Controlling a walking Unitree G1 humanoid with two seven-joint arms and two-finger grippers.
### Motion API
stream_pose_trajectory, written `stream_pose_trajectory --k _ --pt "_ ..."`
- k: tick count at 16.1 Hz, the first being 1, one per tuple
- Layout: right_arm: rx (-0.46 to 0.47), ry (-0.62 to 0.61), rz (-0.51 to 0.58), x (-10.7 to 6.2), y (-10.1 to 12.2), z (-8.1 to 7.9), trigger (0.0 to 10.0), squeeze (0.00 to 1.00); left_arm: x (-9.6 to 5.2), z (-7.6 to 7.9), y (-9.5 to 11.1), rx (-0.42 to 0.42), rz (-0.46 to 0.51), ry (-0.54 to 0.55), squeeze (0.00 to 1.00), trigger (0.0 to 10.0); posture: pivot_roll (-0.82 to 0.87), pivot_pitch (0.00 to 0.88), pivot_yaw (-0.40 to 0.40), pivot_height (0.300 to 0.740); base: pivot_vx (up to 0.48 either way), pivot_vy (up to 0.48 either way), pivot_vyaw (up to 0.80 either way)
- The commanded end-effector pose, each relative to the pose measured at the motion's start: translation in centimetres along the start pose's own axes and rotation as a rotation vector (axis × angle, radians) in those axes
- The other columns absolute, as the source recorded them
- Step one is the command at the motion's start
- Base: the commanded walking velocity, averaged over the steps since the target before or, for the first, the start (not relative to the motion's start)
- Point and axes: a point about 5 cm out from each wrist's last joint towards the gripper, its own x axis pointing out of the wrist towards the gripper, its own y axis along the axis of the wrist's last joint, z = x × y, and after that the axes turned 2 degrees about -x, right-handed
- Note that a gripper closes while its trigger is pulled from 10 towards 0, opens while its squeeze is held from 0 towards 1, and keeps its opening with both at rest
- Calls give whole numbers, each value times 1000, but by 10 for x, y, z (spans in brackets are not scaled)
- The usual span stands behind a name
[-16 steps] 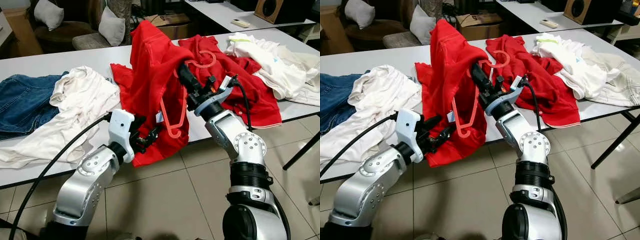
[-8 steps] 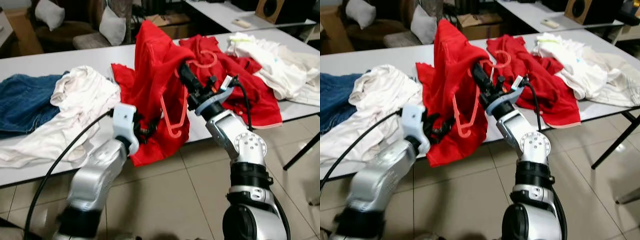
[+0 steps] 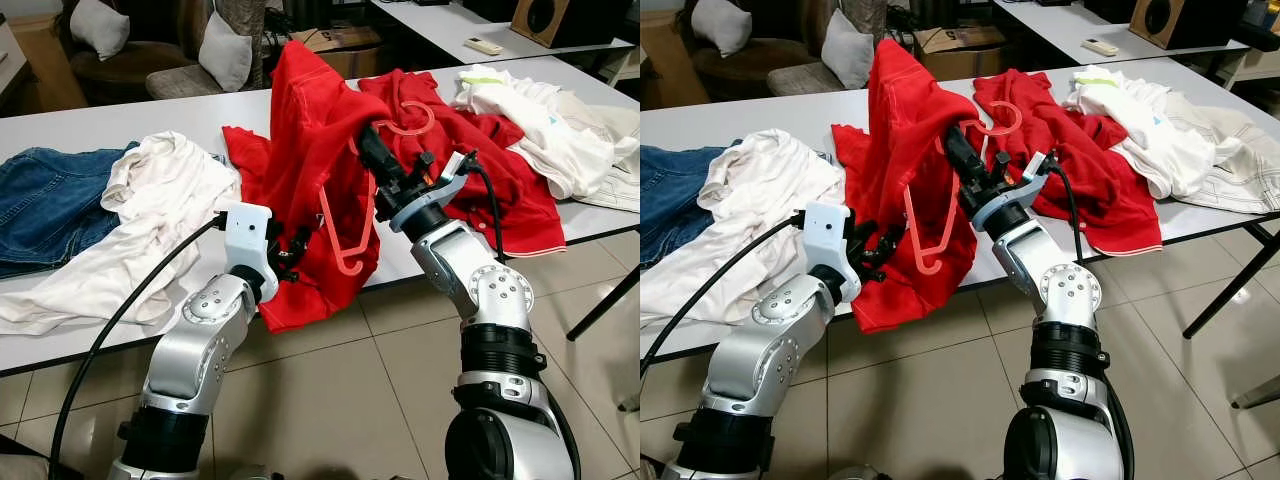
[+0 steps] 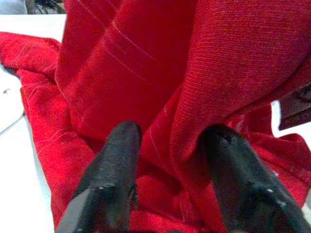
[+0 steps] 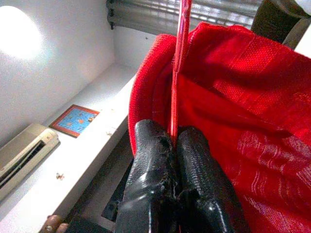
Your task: Hang hanger
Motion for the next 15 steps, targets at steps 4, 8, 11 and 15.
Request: stream_pose_trajectory --k 4,8,11,15 --pt "-3 48 11 7 4 -12 10000 0 -3 -5 -2 -4 -1 13 0 0 -32 0 6 740 0 0 0" --pt "-24 27 35 5 8 -10 10000 0 -14 -6 -2 -9 -14 -131 0 0 -36 0 11 740 0 0 0" --pt "-43 -20 86 1 16 2 10000 0 -40 -16 8 -71 -4 -381 0 0 -28 0 9 740 0 0 0" --pt "-32 -24 80 2 13 4 10000 0 -43 -14 22 -77 25 -471 0 0 -6 0 5 740 0 0 0"
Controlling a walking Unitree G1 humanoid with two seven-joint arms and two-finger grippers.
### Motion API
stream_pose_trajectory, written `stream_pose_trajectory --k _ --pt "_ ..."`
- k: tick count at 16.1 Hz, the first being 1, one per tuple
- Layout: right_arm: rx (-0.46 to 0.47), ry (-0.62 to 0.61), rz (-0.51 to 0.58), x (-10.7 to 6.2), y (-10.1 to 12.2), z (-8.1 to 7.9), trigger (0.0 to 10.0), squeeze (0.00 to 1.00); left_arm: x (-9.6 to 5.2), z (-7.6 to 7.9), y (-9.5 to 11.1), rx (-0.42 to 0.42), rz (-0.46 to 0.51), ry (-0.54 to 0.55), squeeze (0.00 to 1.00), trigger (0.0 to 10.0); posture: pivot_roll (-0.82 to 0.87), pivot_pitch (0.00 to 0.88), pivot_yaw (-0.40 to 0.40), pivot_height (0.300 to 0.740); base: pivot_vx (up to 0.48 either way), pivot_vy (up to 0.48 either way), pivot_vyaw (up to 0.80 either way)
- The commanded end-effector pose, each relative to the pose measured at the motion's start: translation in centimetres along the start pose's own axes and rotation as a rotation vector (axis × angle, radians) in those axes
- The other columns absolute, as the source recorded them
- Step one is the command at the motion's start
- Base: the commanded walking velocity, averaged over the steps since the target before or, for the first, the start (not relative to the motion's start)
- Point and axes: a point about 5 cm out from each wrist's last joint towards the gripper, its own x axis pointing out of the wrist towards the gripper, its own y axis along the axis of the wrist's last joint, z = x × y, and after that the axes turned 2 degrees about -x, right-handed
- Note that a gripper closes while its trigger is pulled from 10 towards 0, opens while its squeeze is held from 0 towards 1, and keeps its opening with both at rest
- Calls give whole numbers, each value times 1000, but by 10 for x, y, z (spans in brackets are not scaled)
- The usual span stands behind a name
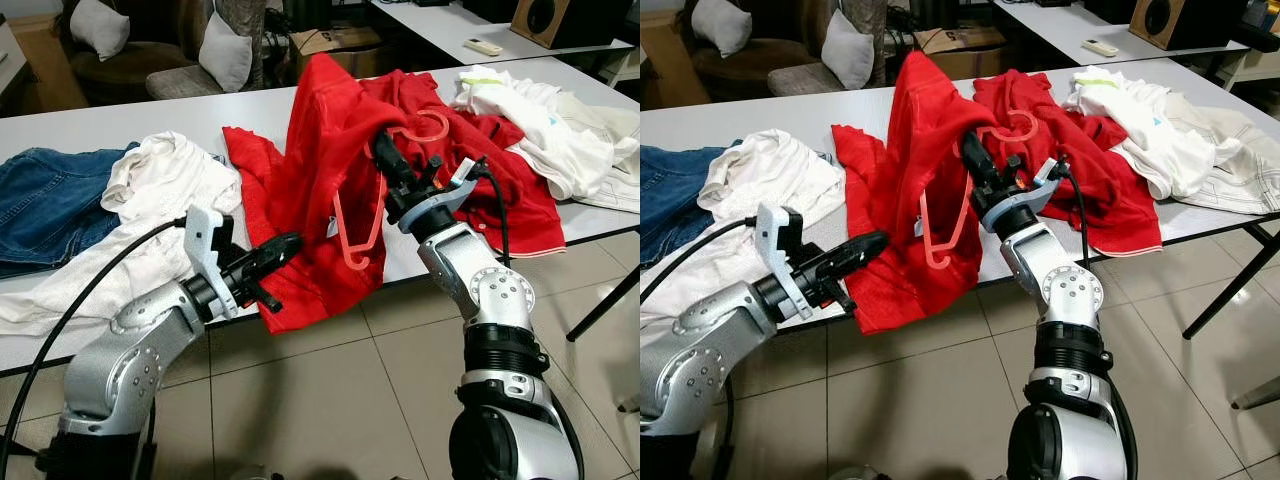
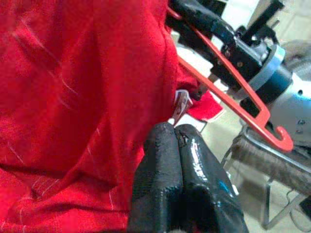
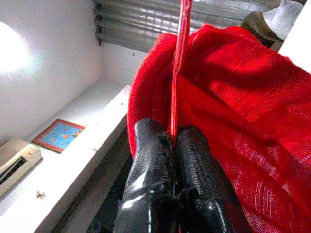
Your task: Hang hanger
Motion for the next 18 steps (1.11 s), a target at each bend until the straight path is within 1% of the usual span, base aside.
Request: stream_pose_trajectory --k 1,2,3,4,5,6,7,8,10,11,12,13,14,15,16,17,18 --pt "9 49 4 7 0 -10 10000 0 4 -2 -11 75 -77 44 0 0 -7 0 5 740 0 0 0" --pt "12 59 -2 7 -1 -12 10000 0 7 -6 -24 157 -142 150 0 4549 -10 0 -2 740 0 0 0" --pt "14 62 -7 6 -2 -12 10000 0 8 -8 -28 183 -157 181 0 10000 -11 0 -7 740 0 0 0" --pt "13 64 -15 5 -4 -13 10000 0 8 -8 -32 202 -158 196 0 10000 -13 0 -10 740 0 0 0" --pt "8 67 -32 4 -7 -14 10000 0 6 -9 -31 191 -107 241 0 10000 -22 0 -10 740 0 0 0" --pt "-5 66 -54 2 -12 -15 10000 0 1 -13 -24 159 -18 282 1000 10000 -26 0 -10 740 0 0 0" --pt "-7 66 -63 -1 -13 -15 10000 0 -2 -14 -20 180 12 294 1000 10000 -26 0 -11 740 0 0 0" --pt "-8 60 -69 -3 -14 -13 10000 0 -4 -12 -20 195 19 284 1000 10000 -28 0 -8 740 0 0 0" --pt "-25 21 -82 -12 -14 -4 10000 0 -7 -10 -26 209 2 295 1000 10000 -32 0 -7 740 0 0 0" --pt "-34 13 -76 -13 -11 -4 10000 0 -5 -12 -27 235 -7 319 1000 10000 -29 0 -5 740 0 0 0" --pt "-31 16 -66 -9 -7 -6 10000 0 -1 -14 -24 257 -10 323 1000 10000 -28 0 -8 740 0 0 0" --pt "-32 17 -66 -5 -5 -8 10000 0 5 -12 -21 284 -14 295 1000 10000 -30 0 -8 740 0 0 0" --pt "-81 -1 -107 -4 -8 -8 10000 0 8 -9 -26 333 -49 267 1000 10000 -36 0 10 740 0 0 0" --pt "-108 -13 -130 -3 -10 -7 10000 0 8 -9 -28 349 -62 261 1000 10000 -41 0 21 740 0 0 0" --pt "-184 -27 -193 -3 -14 -8 10000 0 12 -9 -31 349 -75 255 1000 10000 -48 0 27 740 0 0 0" --pt "-215 -22 -222 -3 -14 -10 10000 0 16 -6 -31 362 -81 241 1000 10000 -49 0 18 740 0 0 0" --pt "-206 16 -216 -6 -8 -15 10000 0 21 -2 -32 366 -78 229 1000 10000 -55 0 12 740 0 0 0"
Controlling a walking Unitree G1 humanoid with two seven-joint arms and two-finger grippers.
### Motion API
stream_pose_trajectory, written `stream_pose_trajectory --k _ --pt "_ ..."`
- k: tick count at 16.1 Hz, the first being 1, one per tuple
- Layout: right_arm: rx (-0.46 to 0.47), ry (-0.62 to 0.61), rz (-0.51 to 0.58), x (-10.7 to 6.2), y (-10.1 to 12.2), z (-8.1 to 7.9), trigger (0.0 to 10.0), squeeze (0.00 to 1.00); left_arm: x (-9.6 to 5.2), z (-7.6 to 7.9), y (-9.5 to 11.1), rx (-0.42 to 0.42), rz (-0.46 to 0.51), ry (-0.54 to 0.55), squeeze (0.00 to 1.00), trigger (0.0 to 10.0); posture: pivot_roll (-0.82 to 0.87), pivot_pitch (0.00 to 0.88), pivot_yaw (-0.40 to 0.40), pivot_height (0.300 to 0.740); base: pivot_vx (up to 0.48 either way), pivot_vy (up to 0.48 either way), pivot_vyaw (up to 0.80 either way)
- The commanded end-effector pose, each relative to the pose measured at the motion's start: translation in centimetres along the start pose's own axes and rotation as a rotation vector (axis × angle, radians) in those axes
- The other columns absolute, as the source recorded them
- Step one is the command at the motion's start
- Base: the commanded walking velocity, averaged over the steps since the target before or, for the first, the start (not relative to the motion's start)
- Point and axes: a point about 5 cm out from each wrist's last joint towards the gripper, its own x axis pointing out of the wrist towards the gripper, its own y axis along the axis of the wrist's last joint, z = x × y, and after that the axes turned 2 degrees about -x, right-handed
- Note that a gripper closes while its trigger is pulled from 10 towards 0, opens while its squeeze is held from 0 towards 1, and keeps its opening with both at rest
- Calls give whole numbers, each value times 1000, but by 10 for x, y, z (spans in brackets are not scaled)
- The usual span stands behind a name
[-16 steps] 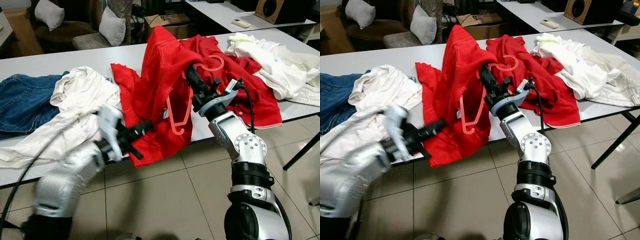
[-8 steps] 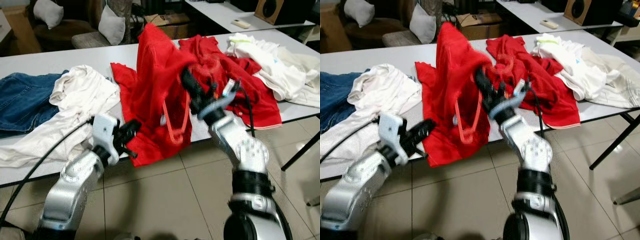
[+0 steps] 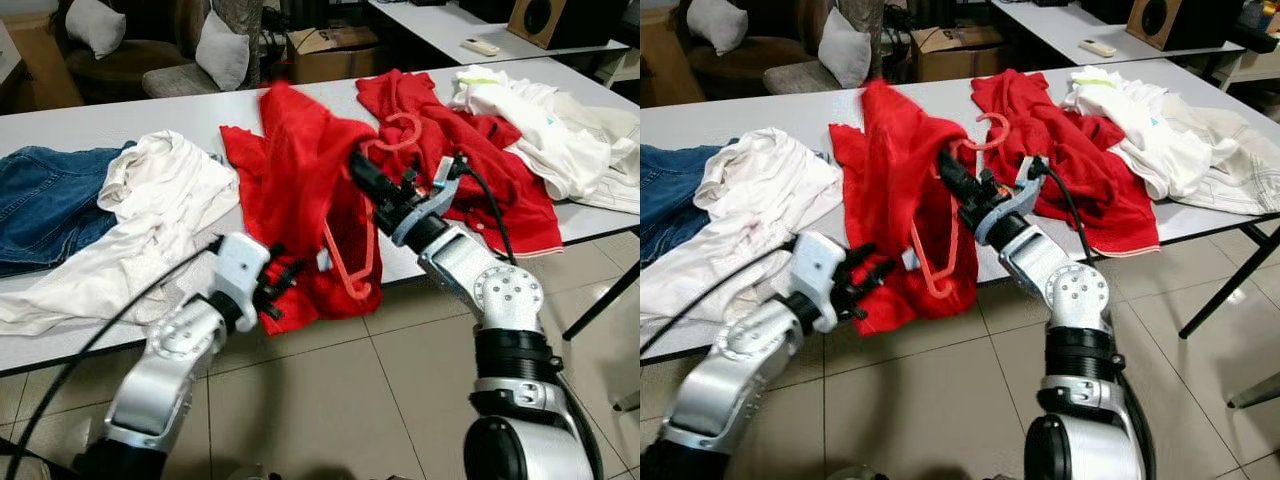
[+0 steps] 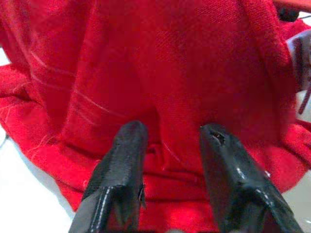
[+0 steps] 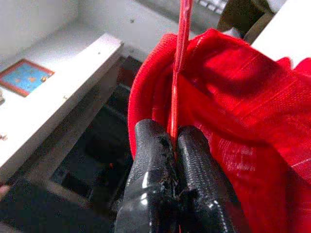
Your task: Hang hanger
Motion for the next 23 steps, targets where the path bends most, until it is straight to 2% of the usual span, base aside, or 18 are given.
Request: stream_pose_trajectory --k 1,2,4,5,7,8,9,10,11,12,13,15,17,20,23 --pt "-17 119 8 -3 10 -16 10000 0 7 6 7 29 20 -10 1000 10000 -69 0 6 740 0 0 0" --pt "-16 152 5 -6 13 -18 10000 0 9 8 7 35 17 -6 1000 10000 -72 0 6 740 0 0 0" --pt "26 186 -22 -14 14 -12 10000 0 13 13 13 -14 53 28 1000 10000 -75 0 -2 740 0 0 0" --pt "38 195 -24 -15 14 -10 10000 0 14 13 13 -65 62 52 1000 10000 -82 0 3 740 0 0 0" --pt "28 186 -29 -17 15 -8 10000 0 15 12 16 -241 113 101 1000 10000 -88 0 7 740 0 0 0" --pt "27 188 -25 -17 17 -8 10000 0 13 13 17 -253 126 73 1000 10000 -88 0 7 740 0 0 0" --pt "36 201 -9 -18 20 -10 10000 0 9 12 17 -301 157 31 753 10000 -89 0 5 740 0 0 0" --pt "37 206 -6 -18 21 -11 10000 0 3 6 13 -302 160 20 635 10000 -90 0 3 740 0 0 0" --pt "36 215 -8 -17 24 -12 10000 0 -12 -6 5 -296 137 -18 914 10000 -83 0 -6 740 0 0 0" --pt "36 218 -9 -17 25 -12 10000 0 -22 -7 0 -281 93 -99 1000 10000 -78 0 -13 740 0 0 0" --pt "37 218 -9 -16 26 -11 10000 0 -26 -3 -1 -271 66 -164 1000 10000 -77 0 -14 740 0 0 0" --pt "42 224 -9 -13 26 -13 10000 0 -33 7 8 -351 109 -265 1000 10000 -73 0 -19 740 0 0 0" --pt "55 230 7 -11 28 -14 10000 0 -28 16 12 -353 115 -295 1000 10000 -74 0 -20 740 0 0 0" --pt "72 234 36 -9 32 -15 10000 0 -15 23 10 -289 61 -248 1000 10000 -75 0 -18 740 0 0 0" --pt "84 228 56 -4 33 -17 10000 0 -11 33 14 -306 50 -267 1000 10000 -75 0 -15 740 0 0 0"
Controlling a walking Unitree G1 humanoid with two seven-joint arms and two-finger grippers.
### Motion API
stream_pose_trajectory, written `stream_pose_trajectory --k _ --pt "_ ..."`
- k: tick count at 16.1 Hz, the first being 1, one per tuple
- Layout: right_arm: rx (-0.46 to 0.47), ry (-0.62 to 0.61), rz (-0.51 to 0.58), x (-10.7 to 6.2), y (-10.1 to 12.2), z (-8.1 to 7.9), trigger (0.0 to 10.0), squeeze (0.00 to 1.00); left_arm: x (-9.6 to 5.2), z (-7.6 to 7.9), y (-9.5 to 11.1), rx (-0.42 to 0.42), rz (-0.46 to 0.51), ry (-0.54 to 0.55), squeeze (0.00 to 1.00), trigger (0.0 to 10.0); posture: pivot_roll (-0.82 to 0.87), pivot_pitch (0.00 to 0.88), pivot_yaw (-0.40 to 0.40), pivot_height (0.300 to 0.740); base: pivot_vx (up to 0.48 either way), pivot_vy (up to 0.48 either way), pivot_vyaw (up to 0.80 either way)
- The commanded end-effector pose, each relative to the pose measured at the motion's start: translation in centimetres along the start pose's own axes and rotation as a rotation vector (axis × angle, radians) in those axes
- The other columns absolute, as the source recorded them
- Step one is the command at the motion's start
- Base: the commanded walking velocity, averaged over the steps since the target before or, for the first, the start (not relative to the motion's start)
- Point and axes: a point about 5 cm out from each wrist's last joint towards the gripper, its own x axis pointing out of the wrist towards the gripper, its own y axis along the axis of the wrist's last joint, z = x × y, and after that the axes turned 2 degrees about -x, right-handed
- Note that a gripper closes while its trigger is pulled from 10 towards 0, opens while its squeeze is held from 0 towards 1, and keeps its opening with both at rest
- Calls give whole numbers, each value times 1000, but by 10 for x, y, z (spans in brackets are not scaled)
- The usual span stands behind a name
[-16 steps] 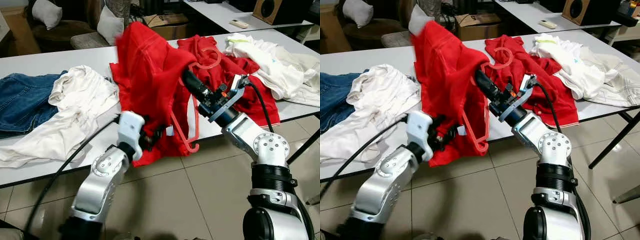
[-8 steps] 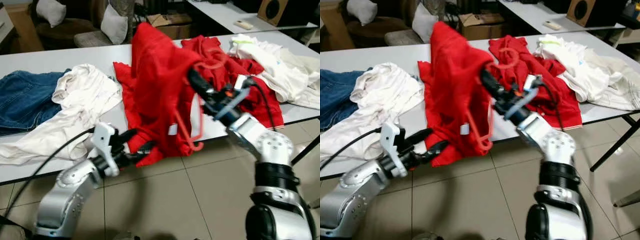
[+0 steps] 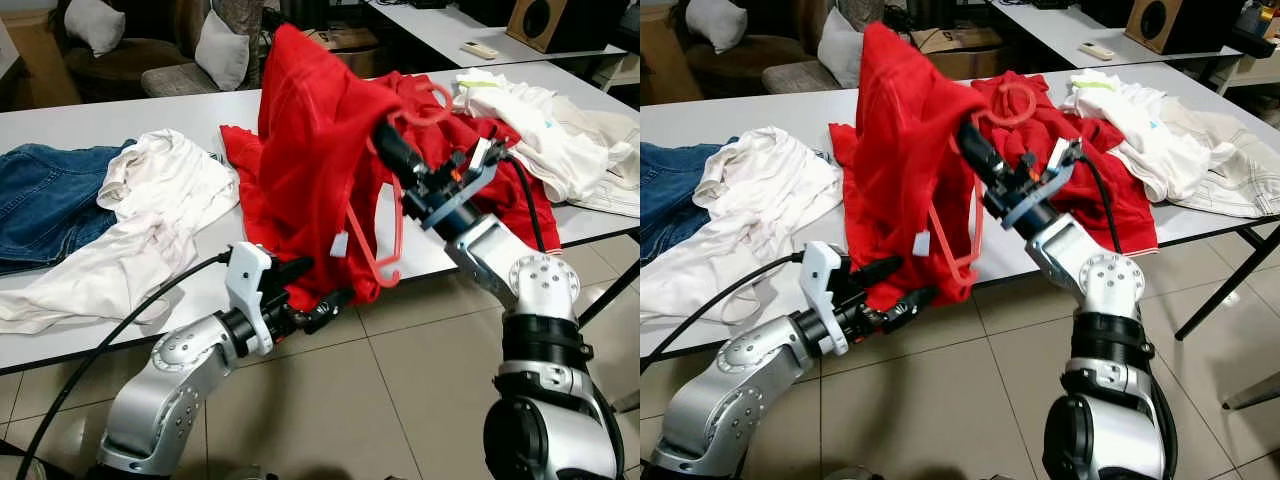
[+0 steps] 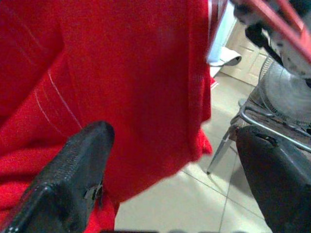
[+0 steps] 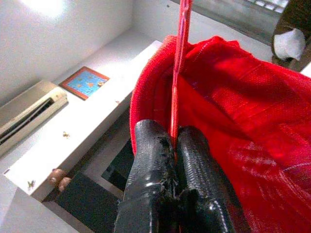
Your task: Hang hanger
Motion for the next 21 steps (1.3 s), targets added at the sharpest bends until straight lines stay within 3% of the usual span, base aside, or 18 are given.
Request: stream_pose_trajectory --k 1,6,8,9,10,11,14,16,21 --pt "7 14 13 7 1 -4 10000 0 6 3 3 19 -10 19 1000 10000 -75 0 -16 740 0 0 0" --pt "16 -20 19 16 -7 1 10000 0 18 5 10 -9 13 118 1000 10000 -67 0 -16 740 0 0 0" --pt "18 -28 29 19 -7 2 10000 0 19 -5 11 33 -16 249 1000 10000 -62 0 -15 740 0 0 0" --pt "20 -28 33 19 -7 2 10000 0 19 -9 13 44 -5 297 459 10000 -61 0 -16 740 0 0 0" --pt "22 -27 35 20 -7 2 10000 0 19 -10 15 46 4 320 459 10000 -61 0 -16 740 0 0 0" --pt "30 -31 44 21 -7 2 10000 0 21 -10 21 37 34 343 0 10000 -58 0 -18 740 0 0 0" --pt "35 -34 49 23 -8 3 10000 0 24 -8 25 29 77 394 0 10000 -58 0 -20 740 0 0 0" --pt "40 -36 53 24 -8 3 10000 0 25 -7 25 3 97 418 0 0 -56 0 -23 740 0 0 0" --pt "45 -43 63 23 -6 4 10000 0 22 -10 15 70 10 429 0 0 -53 0 -24 740 0 0 0"
